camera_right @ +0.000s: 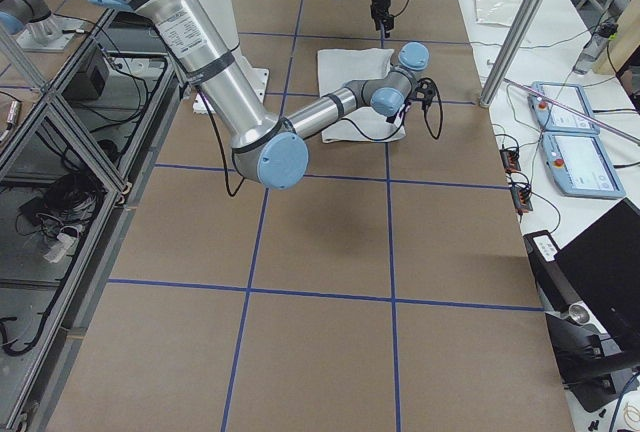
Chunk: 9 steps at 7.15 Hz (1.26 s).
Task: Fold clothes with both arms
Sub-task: 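Release the hem and raise the left gripper while the right moves to the side, then grasp the folded shirt's side edge with the right gripper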
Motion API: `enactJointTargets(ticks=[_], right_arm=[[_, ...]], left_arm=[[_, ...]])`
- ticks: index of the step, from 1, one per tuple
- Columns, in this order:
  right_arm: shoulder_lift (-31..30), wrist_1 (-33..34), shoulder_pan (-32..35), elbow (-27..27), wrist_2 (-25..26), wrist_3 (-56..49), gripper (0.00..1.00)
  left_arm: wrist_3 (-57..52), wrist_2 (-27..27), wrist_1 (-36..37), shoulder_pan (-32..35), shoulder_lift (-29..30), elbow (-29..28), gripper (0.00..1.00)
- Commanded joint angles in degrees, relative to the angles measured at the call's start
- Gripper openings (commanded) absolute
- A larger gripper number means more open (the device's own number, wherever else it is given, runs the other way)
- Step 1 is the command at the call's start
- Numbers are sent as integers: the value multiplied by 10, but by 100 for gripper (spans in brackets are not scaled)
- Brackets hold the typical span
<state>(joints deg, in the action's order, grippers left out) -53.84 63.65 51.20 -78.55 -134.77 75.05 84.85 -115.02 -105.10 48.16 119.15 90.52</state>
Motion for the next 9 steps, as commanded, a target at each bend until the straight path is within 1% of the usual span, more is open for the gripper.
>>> enactJointTargets(ticks=[1,2,4,5,6,7,8,9], right_arm=[[-46,2,-51,-67,54,9,100],[-88,6,-85,-118,84,9,100],[-159,7,-110,-187,85,13,100],[-182,7,-122,-201,86,23,100],[-195,7,-133,-201,101,26,99],[-195,8,-151,-197,121,26,98],[-195,8,-159,-196,127,26,95],[-195,9,-159,-196,126,28,88]], left_arm=[[-1,1,1,3,-1,7,99],[-1,1,4,4,-3,22,99],[0,1,8,11,-18,66,99],[0,1,8,11,-19,69,99],[0,1,8,11,-19,70,99],[0,1,8,11,-19,70,99],[0,2,8,11,-19,70,99],[0,2,8,11,-19,70,99]])
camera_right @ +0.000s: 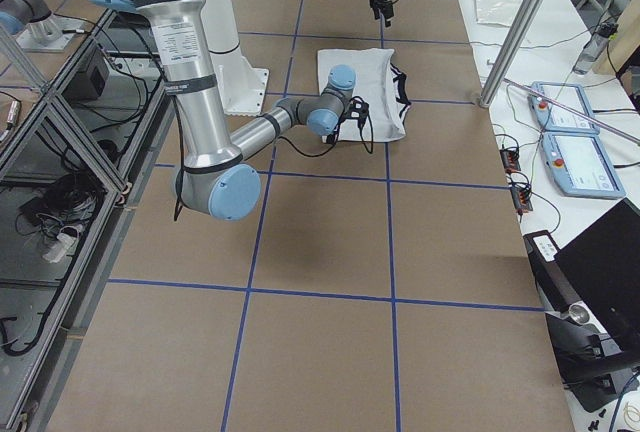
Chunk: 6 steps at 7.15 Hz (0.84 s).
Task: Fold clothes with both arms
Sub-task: 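Grasp the folded shirt's side edge with the right gripper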
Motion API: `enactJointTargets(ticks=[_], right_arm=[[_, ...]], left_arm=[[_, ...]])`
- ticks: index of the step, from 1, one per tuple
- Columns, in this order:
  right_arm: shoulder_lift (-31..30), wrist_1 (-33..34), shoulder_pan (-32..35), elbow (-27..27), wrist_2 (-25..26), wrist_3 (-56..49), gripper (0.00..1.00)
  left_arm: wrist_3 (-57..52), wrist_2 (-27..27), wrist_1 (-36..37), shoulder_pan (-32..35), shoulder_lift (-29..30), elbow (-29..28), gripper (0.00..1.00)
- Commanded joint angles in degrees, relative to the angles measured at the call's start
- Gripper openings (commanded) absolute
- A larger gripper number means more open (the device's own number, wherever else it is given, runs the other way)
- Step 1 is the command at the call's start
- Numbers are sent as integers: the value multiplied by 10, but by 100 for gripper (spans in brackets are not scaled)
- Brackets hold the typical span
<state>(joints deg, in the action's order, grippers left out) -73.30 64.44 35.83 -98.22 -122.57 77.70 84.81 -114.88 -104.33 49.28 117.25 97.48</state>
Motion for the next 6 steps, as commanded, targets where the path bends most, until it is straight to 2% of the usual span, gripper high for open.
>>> enactJointTargets(ticks=[1,2,3,4,6], right_arm=[[-1,1,-5,0,2,2,74],[-1,1,-6,0,2,2,44],[0,1,-5,0,-1,2,6],[-1,1,-5,-3,-3,1,0],[-2,1,-3,-7,-4,1,0]], left_arm=[[0,0,0,0,0,2,99],[0,0,0,0,1,2,99],[0,0,0,1,1,1,99],[0,0,0,1,0,1,99],[0,0,0,2,1,1,99]])
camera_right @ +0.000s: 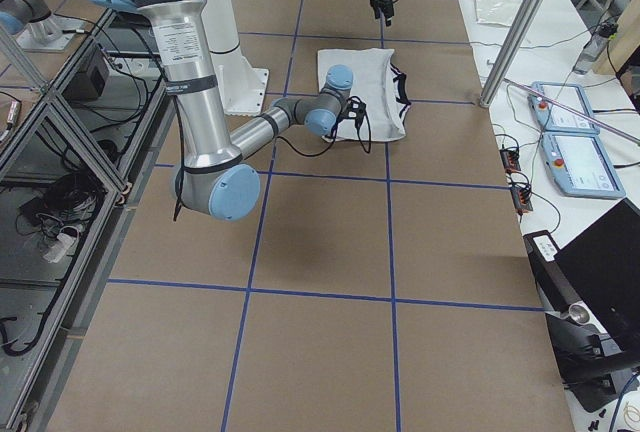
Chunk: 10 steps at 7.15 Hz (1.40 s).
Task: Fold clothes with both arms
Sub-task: 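Grasp the folded shirt's side edge with the right gripper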
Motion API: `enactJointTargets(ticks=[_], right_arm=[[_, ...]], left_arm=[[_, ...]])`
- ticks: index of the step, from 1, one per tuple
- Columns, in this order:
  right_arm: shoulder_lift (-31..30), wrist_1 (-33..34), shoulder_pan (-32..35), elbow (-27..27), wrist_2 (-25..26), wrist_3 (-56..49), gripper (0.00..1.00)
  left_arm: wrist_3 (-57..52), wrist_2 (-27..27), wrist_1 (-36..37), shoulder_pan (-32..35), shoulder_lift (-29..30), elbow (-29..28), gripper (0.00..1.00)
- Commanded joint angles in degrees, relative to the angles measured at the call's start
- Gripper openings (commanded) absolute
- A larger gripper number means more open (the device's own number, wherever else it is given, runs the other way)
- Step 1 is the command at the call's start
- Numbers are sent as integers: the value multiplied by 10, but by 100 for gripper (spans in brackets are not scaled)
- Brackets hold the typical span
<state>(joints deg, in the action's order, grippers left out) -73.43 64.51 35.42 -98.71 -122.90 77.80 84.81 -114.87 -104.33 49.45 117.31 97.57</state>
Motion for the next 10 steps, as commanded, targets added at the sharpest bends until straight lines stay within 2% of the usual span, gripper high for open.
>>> enactJointTargets(ticks=[1,3,4,7,8,9,10], right_arm=[[-8,-1,2,-12,-2,-1,0],[-56,0,8,-79,-8,-3,0],[-91,0,27,-116,-31,-4,0],[-242,-1,30,-210,-37,-9,0],[-305,-1,1,-253,-38,-9,0],[-349,-2,-45,-284,-67,-9,0],[-355,-2,-91,-290,-107,-2,0]], left_arm=[[0,0,0,0,0,0,99],[1,0,0,0,1,5,99],[3,0,1,0,4,8,99],[4,16,0,-1,5,10,99],[6,16,1,-2,6,11,99],[6,17,1,-4,6,17,99],[6,17,1,-5,5,19,99]])
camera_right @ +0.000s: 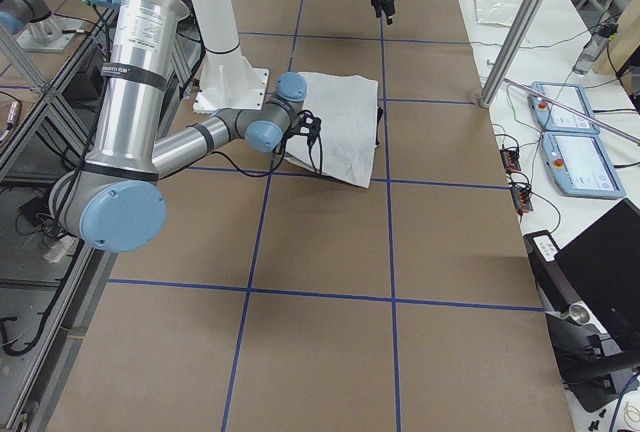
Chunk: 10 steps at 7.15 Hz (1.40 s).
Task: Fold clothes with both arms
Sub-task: 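Drag the folded shirt with the right gripper away from the left arm, rotating it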
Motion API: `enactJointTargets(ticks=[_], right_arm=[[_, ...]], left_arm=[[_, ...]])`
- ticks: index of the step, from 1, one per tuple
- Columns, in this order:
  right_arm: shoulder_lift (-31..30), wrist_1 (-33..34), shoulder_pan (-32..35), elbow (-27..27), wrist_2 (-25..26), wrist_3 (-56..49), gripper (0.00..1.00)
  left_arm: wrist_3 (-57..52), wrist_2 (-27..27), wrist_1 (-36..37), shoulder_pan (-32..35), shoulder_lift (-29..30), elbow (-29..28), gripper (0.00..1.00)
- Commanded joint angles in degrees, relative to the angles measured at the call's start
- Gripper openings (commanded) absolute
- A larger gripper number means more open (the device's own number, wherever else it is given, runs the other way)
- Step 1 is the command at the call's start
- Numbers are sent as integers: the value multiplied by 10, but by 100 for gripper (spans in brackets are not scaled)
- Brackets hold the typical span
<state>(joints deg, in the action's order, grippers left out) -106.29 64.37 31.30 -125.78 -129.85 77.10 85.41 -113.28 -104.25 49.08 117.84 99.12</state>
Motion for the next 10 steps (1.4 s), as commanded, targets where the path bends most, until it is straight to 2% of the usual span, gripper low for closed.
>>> enactJointTargets(ticks=[1,2,3,4,5,7,8,10], right_arm=[[-30,-1,-114,-20,-38,8,0],[-27,-3,-145,-20,-37,32,0],[-23,-6,-162,-23,-37,69,44],[-2,-6,-164,-23,-36,80,99],[22,-6,-139,-21,-35,80,100],[100,-6,-12,-13,-37,76,100],[132,-6,48,-11,-37,74,100],[157,-6,127,-6,-36,73,100]], left_arm=[[0,1,-1,-1,-2,4,99],[0,2,-1,-1,-2,5,99],[0,2,-1,-1,-1,5,99],[-1,1,-1,-3,0,5,99],[-2,-3,-1,-16,0,16,99],[5,-5,0,-88,-4,55,99],[66,-3,-2,-133,-5,63,99],[190,12,-5,-240,2,63,99]])
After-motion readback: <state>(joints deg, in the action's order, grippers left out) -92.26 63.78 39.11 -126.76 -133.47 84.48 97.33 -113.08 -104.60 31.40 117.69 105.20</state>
